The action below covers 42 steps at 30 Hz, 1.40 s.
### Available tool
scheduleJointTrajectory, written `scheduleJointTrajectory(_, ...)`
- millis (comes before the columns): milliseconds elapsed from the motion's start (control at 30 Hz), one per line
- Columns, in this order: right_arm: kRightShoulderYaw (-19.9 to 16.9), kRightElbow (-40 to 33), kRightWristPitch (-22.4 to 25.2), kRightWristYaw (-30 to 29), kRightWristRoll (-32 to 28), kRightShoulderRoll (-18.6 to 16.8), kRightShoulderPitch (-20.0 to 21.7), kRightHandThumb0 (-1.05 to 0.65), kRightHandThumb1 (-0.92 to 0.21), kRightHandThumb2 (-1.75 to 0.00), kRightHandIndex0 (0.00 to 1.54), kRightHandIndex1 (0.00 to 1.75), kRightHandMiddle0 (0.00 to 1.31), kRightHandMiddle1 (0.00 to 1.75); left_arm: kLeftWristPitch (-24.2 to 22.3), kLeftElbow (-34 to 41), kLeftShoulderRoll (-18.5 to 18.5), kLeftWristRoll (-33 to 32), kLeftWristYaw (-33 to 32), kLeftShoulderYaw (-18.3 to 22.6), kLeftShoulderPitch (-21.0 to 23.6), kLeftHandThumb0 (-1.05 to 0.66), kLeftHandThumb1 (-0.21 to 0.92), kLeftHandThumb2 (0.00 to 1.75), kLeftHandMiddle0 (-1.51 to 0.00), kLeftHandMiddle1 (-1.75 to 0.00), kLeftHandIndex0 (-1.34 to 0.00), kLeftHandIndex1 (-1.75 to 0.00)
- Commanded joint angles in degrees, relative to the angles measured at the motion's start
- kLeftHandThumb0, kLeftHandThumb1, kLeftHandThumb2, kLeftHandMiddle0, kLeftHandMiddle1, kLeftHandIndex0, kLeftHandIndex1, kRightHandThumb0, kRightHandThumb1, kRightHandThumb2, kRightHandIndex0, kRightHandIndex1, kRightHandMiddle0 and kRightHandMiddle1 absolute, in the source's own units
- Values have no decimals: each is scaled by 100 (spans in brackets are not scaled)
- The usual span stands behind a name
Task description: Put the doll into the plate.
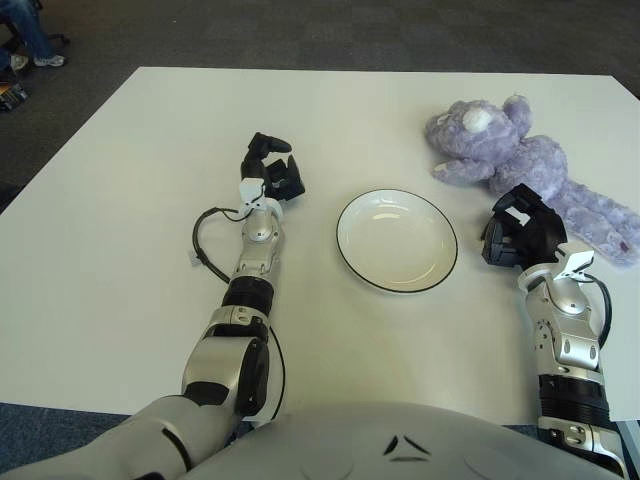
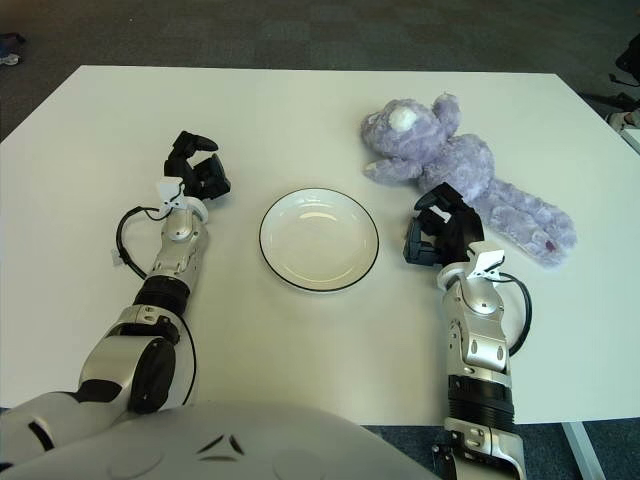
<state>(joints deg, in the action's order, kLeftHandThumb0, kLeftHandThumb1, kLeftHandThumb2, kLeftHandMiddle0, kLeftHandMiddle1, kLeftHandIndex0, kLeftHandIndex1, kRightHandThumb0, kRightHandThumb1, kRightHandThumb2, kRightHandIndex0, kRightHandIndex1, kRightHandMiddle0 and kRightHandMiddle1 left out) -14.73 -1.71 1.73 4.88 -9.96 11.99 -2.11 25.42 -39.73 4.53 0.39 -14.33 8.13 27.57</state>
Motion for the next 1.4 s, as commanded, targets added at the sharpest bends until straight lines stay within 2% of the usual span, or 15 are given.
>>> scheduleJointTrajectory(0,48,215,205,52,42,10,-63,0,-5,-163,82,175,57,175,13,-53,-20,-17,-25,24,-291,-50,25,139,-120,-175,-66,-175)
scheduleJointTrajectory(833,5,439,228,193,8,129,89,0,-4,-164,83,175,58,175,-247,255,48,-80,127,-41,-476,-50,25,140,-119,-175,-67,-175)
scheduleJointTrajectory(1167,-78,446,245,169,8,143,92,-1,-2,-167,85,175,59,175,-195,317,127,-140,201,-36,-536,-50,26,139,-119,-175,-66,-175)
scheduleJointTrajectory(1367,-198,317,304,191,-54,217,114,-1,-6,-162,82,173,56,175,-197,381,180,-139,199,-46,-576,-50,26,139,-120,-175,-66,-175)
